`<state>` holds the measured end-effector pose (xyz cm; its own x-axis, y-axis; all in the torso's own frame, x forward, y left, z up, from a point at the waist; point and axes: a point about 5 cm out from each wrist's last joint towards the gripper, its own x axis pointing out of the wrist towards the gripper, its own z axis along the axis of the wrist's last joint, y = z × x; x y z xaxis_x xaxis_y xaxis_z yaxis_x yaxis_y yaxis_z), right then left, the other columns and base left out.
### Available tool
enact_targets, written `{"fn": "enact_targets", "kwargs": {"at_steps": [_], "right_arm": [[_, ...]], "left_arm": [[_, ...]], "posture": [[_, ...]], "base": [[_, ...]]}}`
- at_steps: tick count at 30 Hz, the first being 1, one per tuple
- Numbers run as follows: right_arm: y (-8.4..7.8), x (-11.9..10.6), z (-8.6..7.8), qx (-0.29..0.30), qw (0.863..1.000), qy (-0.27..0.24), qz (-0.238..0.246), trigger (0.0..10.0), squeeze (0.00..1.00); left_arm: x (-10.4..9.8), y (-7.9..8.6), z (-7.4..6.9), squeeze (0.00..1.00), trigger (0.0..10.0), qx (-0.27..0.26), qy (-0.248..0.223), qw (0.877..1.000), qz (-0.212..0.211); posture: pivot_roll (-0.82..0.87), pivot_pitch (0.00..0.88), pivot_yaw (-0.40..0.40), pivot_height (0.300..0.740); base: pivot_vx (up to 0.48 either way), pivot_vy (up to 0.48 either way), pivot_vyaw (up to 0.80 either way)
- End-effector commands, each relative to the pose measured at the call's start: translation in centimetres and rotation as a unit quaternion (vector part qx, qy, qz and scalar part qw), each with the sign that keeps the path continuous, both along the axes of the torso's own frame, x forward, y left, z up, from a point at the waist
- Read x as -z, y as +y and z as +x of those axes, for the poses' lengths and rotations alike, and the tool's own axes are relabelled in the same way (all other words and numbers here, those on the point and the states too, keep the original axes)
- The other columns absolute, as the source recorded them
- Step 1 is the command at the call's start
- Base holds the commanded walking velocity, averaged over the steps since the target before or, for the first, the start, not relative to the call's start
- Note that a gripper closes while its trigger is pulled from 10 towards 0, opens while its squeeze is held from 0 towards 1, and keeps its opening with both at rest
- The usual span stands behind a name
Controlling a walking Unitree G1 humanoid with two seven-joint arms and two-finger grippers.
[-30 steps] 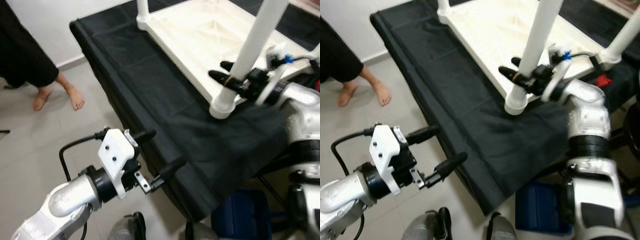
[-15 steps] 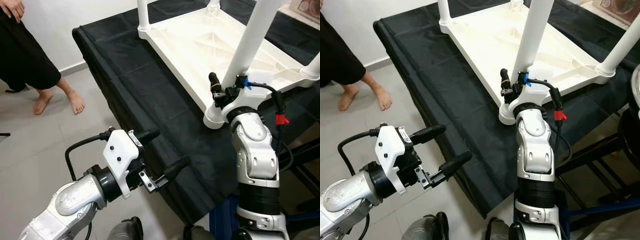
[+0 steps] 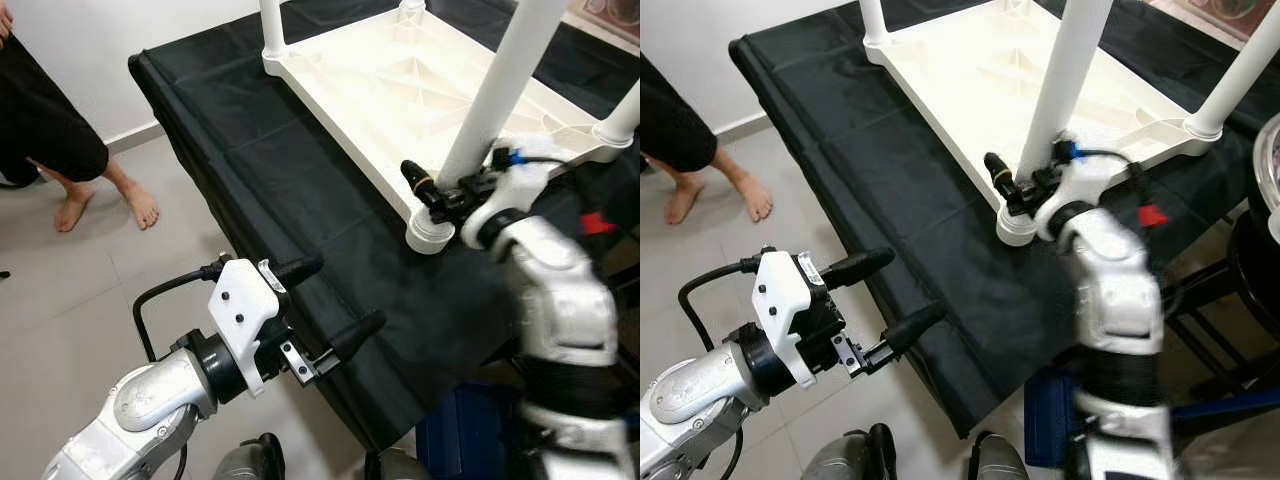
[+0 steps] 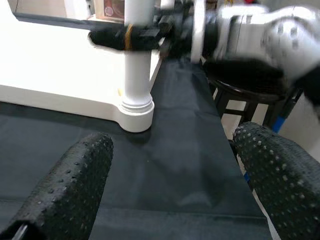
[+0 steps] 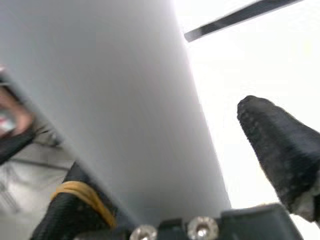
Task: Building children table
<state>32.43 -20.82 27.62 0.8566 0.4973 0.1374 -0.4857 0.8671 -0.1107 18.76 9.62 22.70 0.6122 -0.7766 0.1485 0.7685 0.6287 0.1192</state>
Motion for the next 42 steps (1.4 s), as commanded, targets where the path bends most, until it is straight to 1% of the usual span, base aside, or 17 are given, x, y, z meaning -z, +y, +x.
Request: {"fn": "enact_targets", "kwargs": {"at_steps": [1,3,4,7,8,20,21,28,30,33,34,36,37,38,39,41,42], "right_arm": [[-1.0,0.2,0.4,-0.031,1.000,-0.002,0.004,10.0,1.00],[-2.5,-0.5,0.9,-0.048,0.999,-0.008,-0.015,10.0,1.00],[-2.9,-0.7,0.9,-0.072,0.997,-0.003,-0.017,10.0,0.78],[-3.0,-0.9,0.9,-0.095,0.995,0.001,-0.023,10.0,0.78],[-2.9,-1.2,1.0,-0.124,0.992,0.003,-0.034,10.0,0.00],[-2.9,-2.1,2.6,-0.166,0.984,0.002,-0.058,10.0,0.00],[-3.0,-2.2,2.8,-0.174,0.983,0.002,-0.055,0.0,0.00],[-3.2,-2.0,2.9,-0.164,0.985,-0.004,-0.047,0.0,0.00],[-3.4,-1.3,2.8,-0.103,0.993,-0.011,-0.050,0.0,0.00],[-3.2,-0.9,2.6,-0.065,0.997,-0.005,-0.049,0.0,0.00],[-2.5,-0.1,2.3,0.027,0.998,0.008,-0.058,0.0,0.00],[-2.5,-0.1,2.3,0.027,0.998,0.008,-0.058,0.0,0.00],[-2.8,0.4,2.2,0.168,0.984,0.016,-0.057,0.0,0.00],[-2.4,1.0,1.3,0.262,0.963,0.005,-0.057,0.0,0.00],[-2.3,1.3,0.5,0.321,0.946,-0.005,-0.053,0.0,0.00],[-0.1,2.7,-0.4,0.330,0.944,-0.004,-0.015,0.0,0.00],[-0.1,2.7,-0.4,0.330,0.944,-0.004,-0.015,0.0,0.00]], "left_arm": [[0.1,0.0,-0.5,0.00,10.0,0.003,0.002,1.000,0.006],[0.1,0.0,-0.7,0.00,10.0,0.002,0.004,1.000,0.005],[0.1,0.0,-0.8,0.00,10.0,0.002,0.005,1.000,0.006],[0.1,0.1,-0.8,0.00,10.0,0.001,0.006,1.000,0.006],[0.1,0.1,-0.9,0.00,10.0,0.001,0.007,1.000,0.008],[0.0,0.3,-1.0,0.00,10.0,0.000,0.008,1.000,0.014],[0.0,0.4,-1.0,0.00,10.0,-0.001,0.008,1.000,0.014],[0.0,0.4,-0.9,0.00,10.0,-0.003,0.007,1.000,0.015],[0.0,0.3,-0.6,0.00,10.0,-0.002,0.002,1.000,0.013],[0.0,0.2,-0.4,0.00,10.0,-0.002,0.000,1.000,0.011],[0.0,0.2,-0.1,0.00,10.0,-0.002,-0.003,1.000,0.009],[0.0,0.2,-0.1,0.00,10.0,-0.002,-0.003,1.000,0.009],[0.0,0.1,-0.1,0.00,10.0,0.000,-0.003,1.000,0.009],[0.2,-0.1,-0.1,0.00,10.0,0.002,-0.003,1.000,0.006],[0.3,-0.2,0.0,0.00,10.0,0.004,-0.002,1.000,0.005],[0.4,-0.4,0.3,0.00,10.0,0.008,-0.006,1.000,0.006],[0.4,-0.4,0.3,0.00,10.0,0.008,-0.006,1.000,0.006]], "posture": [[0.01,0.279,-0.014,0.740],[0.02,0.286,-0.014,0.740],[0.03,0.288,-0.013,0.740],[0.03,0.289,-0.012,0.740],[0.04,0.294,-0.008,0.740],[0.06,0.302,-0.003,0.740],[0.06,0.301,-0.004,0.740],[0.05,0.288,-0.005,0.740],[0.03,0.269,-0.010,0.740],[0.01,0.262,-0.015,0.740],[0.00,0.250,-0.015,0.740],[0.00,0.250,-0.015,0.740],[-0.01,0.248,-0.017,0.740],[-0.03,0.231,-0.023,0.740],[-0.03,0.224,-0.024,0.740],[-0.05,0.205,-0.024,0.740],[-0.05,0.205,-0.024,0.740]], "base": [[0.000,0.000,0.00],[0.000,0.000,0.00],[0.000,0.000,0.00],[0.000,0.000,0.00],[0.000,0.000,0.00],[0.000,0.000,0.00],[0.000,0.000,0.00],[0.000,0.000,0.00],[0.000,0.000,0.00],[0.000,0.000,0.00],[0.000,0.000,0.00],[0.000,0.000,0.00],[0.000,0.000,0.00],[0.000,0.000,0.00],[0.000,0.000,0.00],[0.000,0.000,0.00],[0.000,0.000,0.00]]}}
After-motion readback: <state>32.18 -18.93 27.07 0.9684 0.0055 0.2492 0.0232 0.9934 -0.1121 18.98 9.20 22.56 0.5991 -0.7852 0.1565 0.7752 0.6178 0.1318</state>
